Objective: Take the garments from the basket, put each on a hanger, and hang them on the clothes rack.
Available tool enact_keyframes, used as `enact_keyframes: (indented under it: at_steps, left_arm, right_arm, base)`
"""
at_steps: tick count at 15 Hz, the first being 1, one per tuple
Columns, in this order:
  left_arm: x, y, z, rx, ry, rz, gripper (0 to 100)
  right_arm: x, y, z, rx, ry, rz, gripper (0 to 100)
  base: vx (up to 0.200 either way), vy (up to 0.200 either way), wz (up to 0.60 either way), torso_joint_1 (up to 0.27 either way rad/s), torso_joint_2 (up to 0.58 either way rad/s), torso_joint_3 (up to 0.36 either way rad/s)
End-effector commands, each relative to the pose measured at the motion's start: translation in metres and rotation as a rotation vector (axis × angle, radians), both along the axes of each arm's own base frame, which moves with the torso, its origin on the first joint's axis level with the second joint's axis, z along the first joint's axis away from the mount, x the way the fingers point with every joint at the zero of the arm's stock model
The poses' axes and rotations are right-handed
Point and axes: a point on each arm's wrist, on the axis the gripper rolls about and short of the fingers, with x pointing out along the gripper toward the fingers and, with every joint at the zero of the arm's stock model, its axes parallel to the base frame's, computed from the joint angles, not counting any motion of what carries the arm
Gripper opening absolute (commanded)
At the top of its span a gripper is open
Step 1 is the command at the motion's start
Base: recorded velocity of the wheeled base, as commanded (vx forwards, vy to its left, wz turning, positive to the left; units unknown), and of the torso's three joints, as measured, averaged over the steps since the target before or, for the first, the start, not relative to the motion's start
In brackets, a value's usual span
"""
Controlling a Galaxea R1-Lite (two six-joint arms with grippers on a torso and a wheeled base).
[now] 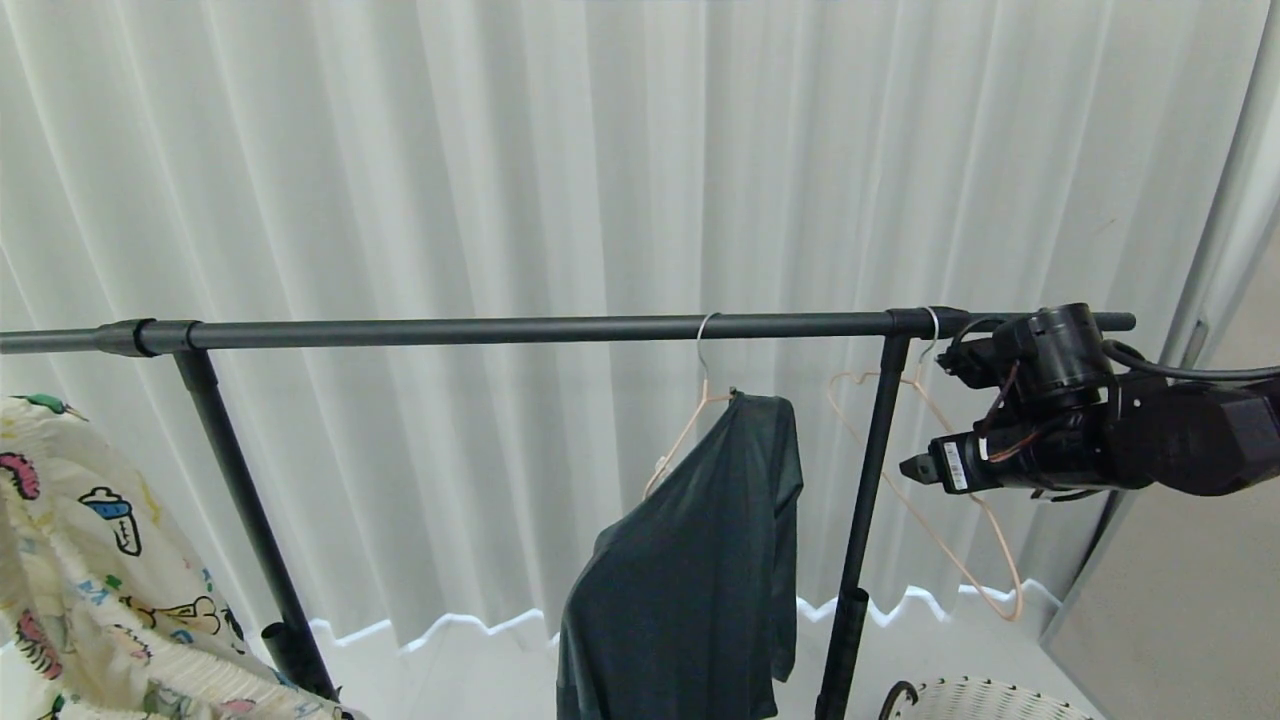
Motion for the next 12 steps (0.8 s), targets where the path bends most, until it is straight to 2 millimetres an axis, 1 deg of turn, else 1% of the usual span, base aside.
enact_keyframes:
  at_steps: [1, 3, 4, 8, 12]
  left_arm:
    - [0.001, -0.001, -0.001, 0.003, 0.005, -0.002, 0]
    - [0.002, -0.002, -0.001, 0.007, 0.010, -0.002, 0]
    - [0.003, -0.003, -0.001, 0.008, 0.011, -0.003, 0]
    - [0.002, -0.002, -0.001, 0.007, 0.010, -0.002, 0]
    - [0.001, -0.001, -0.001, 0.003, 0.005, -0.002, 0]
  right_arm:
    - [0.004, 0.001, -0.004, 0.015, 0.011, -0.017, 100]
    - [0.004, 0.001, -0.004, 0.036, 0.017, -0.037, 100]
    - [0.004, 0.002, -0.004, 0.036, 0.017, -0.035, 0]
    - [0.003, 0.002, -0.003, 0.036, 0.014, -0.035, 0]
    - [-0.002, 0.000, 0.006, 0.052, -0.013, -0.041, 0]
  base:
    - [0.000, 0.000, 0.00, 0.000, 0.00, 0.000]
    - [0.000, 0.000, 0.00, 0.000, 0.00, 0.000]
    - [0.000, 0.000, 0.00, 0.000, 0.00, 0.000]
    - [0.000, 0.000, 0.00, 0.000, 0.00, 0.000]
    - [0.000, 0.000, 0.00, 0.000, 0.00, 0.000]
